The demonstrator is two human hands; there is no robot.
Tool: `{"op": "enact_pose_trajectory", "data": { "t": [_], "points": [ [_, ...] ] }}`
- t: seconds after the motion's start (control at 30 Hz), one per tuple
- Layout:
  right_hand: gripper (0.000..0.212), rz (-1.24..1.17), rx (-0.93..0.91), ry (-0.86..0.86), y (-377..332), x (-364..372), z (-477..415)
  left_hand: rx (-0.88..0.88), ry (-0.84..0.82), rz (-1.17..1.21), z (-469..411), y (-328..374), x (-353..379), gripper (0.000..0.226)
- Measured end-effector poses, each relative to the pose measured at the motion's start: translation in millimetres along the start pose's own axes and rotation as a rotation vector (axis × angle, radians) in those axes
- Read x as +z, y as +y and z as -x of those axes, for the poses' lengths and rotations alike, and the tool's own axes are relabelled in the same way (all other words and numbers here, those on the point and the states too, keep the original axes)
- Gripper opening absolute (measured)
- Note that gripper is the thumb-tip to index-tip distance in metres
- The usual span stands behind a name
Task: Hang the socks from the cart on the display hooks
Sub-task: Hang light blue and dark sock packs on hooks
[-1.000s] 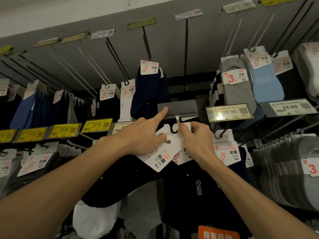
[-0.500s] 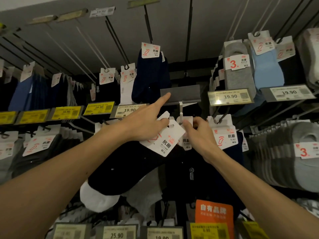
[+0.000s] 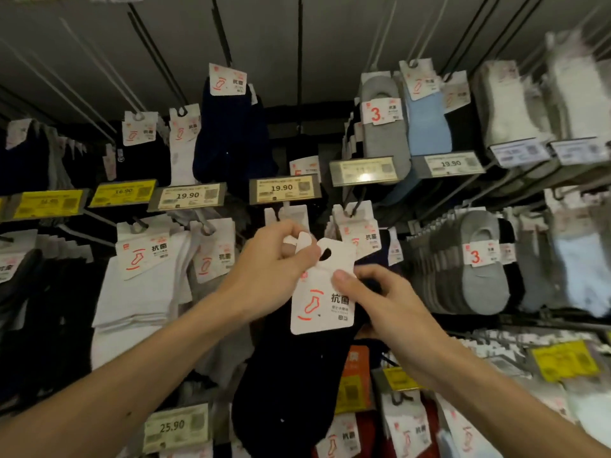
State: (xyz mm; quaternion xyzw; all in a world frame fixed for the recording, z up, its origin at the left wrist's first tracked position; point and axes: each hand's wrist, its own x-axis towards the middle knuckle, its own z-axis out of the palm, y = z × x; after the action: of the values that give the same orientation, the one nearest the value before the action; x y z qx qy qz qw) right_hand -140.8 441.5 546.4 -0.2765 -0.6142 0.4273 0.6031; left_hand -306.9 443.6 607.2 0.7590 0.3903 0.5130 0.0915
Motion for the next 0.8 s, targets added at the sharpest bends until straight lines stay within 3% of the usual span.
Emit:
{"op": "enact_pose_trajectory", "data": {
  "t": [0.2, 0.57, 0.8],
  "points": [
    [0.021, -0.018, 0.003, 0.11, 9, -64, 9, -0.06, -0.087, 0.129, -9, 11, 58, 0.007],
    [0.011, 0.165, -0.244, 0.281, -2, -151, -18, -0.099, -0.187, 0.205, -53, 40, 133, 0.016],
    [0.015, 0.166, -0.235, 0.272, -3, -166, -31, -0.078, -0.18, 0.197, -77, 39, 151, 0.042]
  ]
}}
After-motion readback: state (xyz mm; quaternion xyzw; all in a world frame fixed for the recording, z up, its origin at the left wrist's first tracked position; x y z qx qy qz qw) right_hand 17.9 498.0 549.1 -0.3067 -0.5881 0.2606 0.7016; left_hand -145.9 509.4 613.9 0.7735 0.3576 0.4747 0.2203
